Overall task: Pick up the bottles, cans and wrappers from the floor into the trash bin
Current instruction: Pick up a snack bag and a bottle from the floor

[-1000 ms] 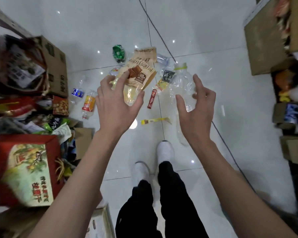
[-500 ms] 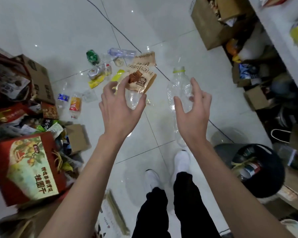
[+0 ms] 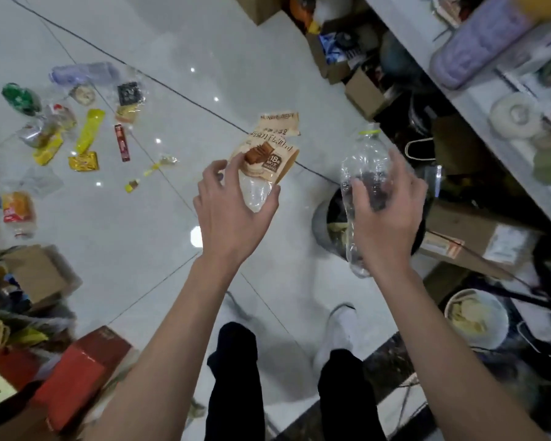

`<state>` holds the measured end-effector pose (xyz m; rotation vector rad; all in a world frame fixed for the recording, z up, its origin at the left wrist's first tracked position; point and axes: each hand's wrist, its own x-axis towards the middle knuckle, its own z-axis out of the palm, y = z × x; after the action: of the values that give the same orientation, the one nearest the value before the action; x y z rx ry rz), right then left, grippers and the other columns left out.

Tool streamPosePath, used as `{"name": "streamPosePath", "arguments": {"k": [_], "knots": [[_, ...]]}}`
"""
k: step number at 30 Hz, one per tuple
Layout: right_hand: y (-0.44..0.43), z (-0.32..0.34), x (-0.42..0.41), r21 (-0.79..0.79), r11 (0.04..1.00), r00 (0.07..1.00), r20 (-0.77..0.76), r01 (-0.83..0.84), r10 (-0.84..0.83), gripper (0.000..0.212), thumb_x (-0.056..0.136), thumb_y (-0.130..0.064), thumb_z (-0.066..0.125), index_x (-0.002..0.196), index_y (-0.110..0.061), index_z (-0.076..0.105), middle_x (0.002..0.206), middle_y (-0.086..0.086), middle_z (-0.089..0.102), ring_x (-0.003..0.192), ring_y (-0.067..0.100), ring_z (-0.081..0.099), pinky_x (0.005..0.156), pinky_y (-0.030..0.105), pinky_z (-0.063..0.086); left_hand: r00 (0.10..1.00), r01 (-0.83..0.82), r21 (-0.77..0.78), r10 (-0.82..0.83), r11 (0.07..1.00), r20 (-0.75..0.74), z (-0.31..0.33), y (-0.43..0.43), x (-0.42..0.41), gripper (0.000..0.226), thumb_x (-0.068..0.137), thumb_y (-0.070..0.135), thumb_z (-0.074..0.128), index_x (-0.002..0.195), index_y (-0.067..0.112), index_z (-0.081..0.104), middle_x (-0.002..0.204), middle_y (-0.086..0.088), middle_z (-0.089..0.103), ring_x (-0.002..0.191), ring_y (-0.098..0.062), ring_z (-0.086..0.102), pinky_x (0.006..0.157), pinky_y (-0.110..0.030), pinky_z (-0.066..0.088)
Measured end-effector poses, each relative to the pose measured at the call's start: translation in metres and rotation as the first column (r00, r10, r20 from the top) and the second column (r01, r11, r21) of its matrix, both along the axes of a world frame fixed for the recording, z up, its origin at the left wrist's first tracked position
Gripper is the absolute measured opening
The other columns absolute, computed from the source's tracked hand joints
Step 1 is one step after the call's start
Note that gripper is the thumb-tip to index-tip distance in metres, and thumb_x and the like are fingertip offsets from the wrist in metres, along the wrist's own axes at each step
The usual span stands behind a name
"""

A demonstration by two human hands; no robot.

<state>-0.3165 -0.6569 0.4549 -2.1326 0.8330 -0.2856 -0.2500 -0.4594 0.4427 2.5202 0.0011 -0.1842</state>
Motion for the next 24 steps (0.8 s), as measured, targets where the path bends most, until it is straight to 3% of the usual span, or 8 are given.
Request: {"name": "streamPosePath", "arguments": {"k": [2,6,8,11,15,17,19,24], "knots": [[-0.038,-0.014,-0.029,-0.037,0.998,0.999,-0.003,0.042,-0.042,0.065,0.095,-0.034,0.072,0.154,-0.028,0.044,0.129,0.002,0.043,0.110,0.012,0.056,0.101,0.018,0.047,0.999,0.040,-0.006,-0.040,0.999,-0.027,-0.018,-0.039,-0.021,0.074,0.084,0.061,0.063,0.146,0.024,0.042,0.143,-0.008,0.042,0.128,-0.028,0.044,0.105,-0.043,0.036],[-0.093,-0.038,-0.080,-0.034,0.996,0.995,-0.053,0.078,-0.079,0.066,0.097,-0.029,0.071,0.155,-0.024,0.042,0.131,0.004,0.041,0.109,-0.010,0.048,0.088,-0.008,0.029,0.991,0.120,0.002,-0.119,0.993,-0.063,-0.052,-0.103,-0.056,0.074,0.085,0.062,0.061,0.145,0.023,0.043,0.145,-0.008,0.042,0.129,-0.027,0.044,0.105,-0.045,0.037],[-0.113,-0.051,-0.099,-0.008,0.995,0.990,-0.094,0.104,-0.104,0.066,0.097,-0.032,0.071,0.155,-0.027,0.041,0.130,-0.001,0.037,0.108,-0.002,0.050,0.085,-0.009,0.026,0.986,0.149,0.001,-0.148,0.989,-0.081,-0.066,-0.126,-0.071,0.074,0.085,0.062,0.062,0.145,0.023,0.044,0.145,-0.009,0.042,0.130,-0.028,0.044,0.105,-0.045,0.036],[-0.134,-0.070,-0.117,0.009,0.991,0.980,-0.152,0.132,-0.129,0.067,0.097,-0.040,0.068,0.155,-0.036,0.037,0.135,-0.003,0.037,0.119,0.016,0.057,0.094,0.009,0.035,0.977,0.185,0.008,-0.182,0.983,-0.114,-0.087,-0.154,-0.087,0.074,0.084,0.063,0.062,0.144,0.022,0.044,0.146,-0.010,0.042,0.131,-0.028,0.043,0.105,-0.046,0.036],[-0.151,-0.089,-0.129,0.011,0.988,0.977,-0.152,0.154,-0.151,0.066,0.097,-0.039,0.069,0.155,-0.035,0.039,0.141,0.004,0.042,0.128,0.018,0.054,0.104,0.024,0.040,0.967,0.203,0.007,-0.199,0.979,-0.156,-0.113,-0.185,-0.092,0.079,0.080,0.068,0.059,0.142,0.022,0.046,0.148,-0.011,0.041,0.132,-0.030,0.044,0.107,-0.049,0.039],[-0.156,-0.100,-0.130,0.011,0.988,0.978,-0.144,0.155,-0.152,0.065,0.096,-0.036,0.070,0.154,-0.034,0.041,0.141,0.006,0.044,0.128,0.011,0.050,0.104,0.009,0.035,0.967,0.185,-0.039,-0.189,0.982,-0.170,-0.122,-0.197,-0.089,0.082,0.079,0.070,0.059,0.143,0.020,0.044,0.152,-0.013,0.037,0.138,-0.031,0.041,0.109,-0.054,0.039],[-0.158,-0.110,-0.127,0.028,0.988,0.978,-0.149,0.155,-0.149,0.064,0.096,-0.035,0.070,0.154,-0.032,0.042,0.141,0.006,0.045,0.124,0.004,0.047,0.093,-0.008,0.025,0.975,0.163,-0.065,-0.171,0.985,-0.144,-0.127,-0.204,-0.083,0.082,0.081,0.071,0.060,0.143,0.018,0.045,0.153,-0.014,0.036,0.142,-0.029,0.038,0.111,-0.055,0.038],[-0.153,-0.128,-0.110,0.048,0.989,0.984,-0.116,0.142,-0.136,0.065,0.096,-0.032,0.071,0.154,-0.027,0.043,0.134,-0.001,0.040,0.117,-0.006,0.040,0.093,-0.010,0.023,0.987,0.101,-0.073,-0.109,0.992,-0.114,-0.126,-0.202,-0.068,0.066,0.092,0.060,0.055,0.141,0.017,0.047,0.152,-0.009,0.036,0.141,-0.025,0.039,0.115,-0.052,0.033]]}}
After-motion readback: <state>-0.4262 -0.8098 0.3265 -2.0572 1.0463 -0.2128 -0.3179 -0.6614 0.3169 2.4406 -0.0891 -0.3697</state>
